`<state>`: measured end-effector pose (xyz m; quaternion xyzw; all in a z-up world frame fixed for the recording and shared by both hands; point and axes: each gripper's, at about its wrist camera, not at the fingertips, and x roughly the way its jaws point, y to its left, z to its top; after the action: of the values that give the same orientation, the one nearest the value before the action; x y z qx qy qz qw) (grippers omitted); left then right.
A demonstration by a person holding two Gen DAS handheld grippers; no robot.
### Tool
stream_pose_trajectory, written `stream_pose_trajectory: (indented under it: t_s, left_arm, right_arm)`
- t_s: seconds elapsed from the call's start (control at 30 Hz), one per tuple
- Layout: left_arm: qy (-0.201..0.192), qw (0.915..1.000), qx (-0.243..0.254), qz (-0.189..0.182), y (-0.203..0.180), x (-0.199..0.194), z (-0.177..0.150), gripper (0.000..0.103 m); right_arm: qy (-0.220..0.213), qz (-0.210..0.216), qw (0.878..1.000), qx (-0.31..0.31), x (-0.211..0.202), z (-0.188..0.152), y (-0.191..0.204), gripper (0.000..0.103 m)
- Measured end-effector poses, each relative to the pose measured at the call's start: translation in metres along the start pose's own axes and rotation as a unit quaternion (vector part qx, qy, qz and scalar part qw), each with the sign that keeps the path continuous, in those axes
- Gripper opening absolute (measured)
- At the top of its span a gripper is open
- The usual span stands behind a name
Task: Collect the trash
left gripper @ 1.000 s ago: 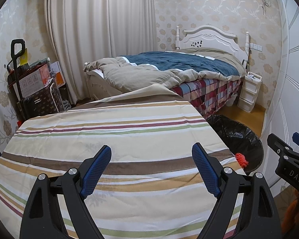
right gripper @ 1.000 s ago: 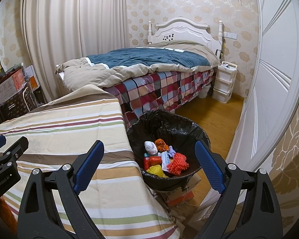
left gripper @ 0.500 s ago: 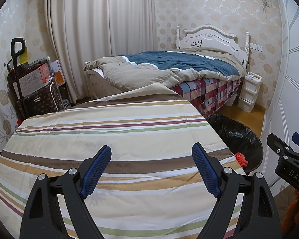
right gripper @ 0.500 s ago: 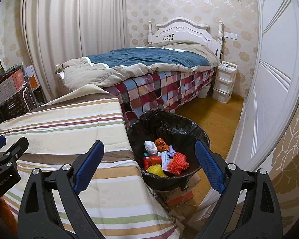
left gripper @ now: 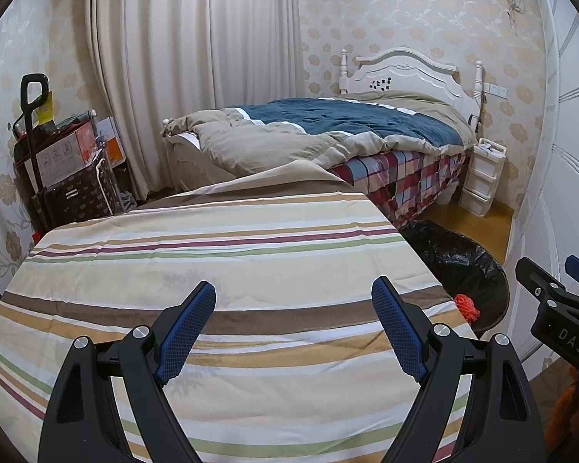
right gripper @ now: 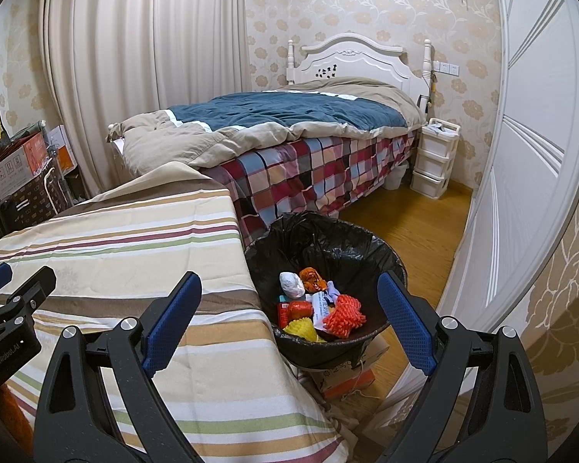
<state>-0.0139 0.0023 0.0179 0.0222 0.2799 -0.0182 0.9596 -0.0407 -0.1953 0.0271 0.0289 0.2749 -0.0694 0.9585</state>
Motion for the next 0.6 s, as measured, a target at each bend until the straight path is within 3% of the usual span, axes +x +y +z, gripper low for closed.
stream_pose_trajectory:
  t_s: [0.6]
  left_arm:
    - [-0.003,1.0,-0.005,0.001,-0.0046,0.0007,-0.0044,0.083]
  right_arm:
    - [0.0,0.0,1.0,-0.001,0.0,0.0003,0.0003,0.09]
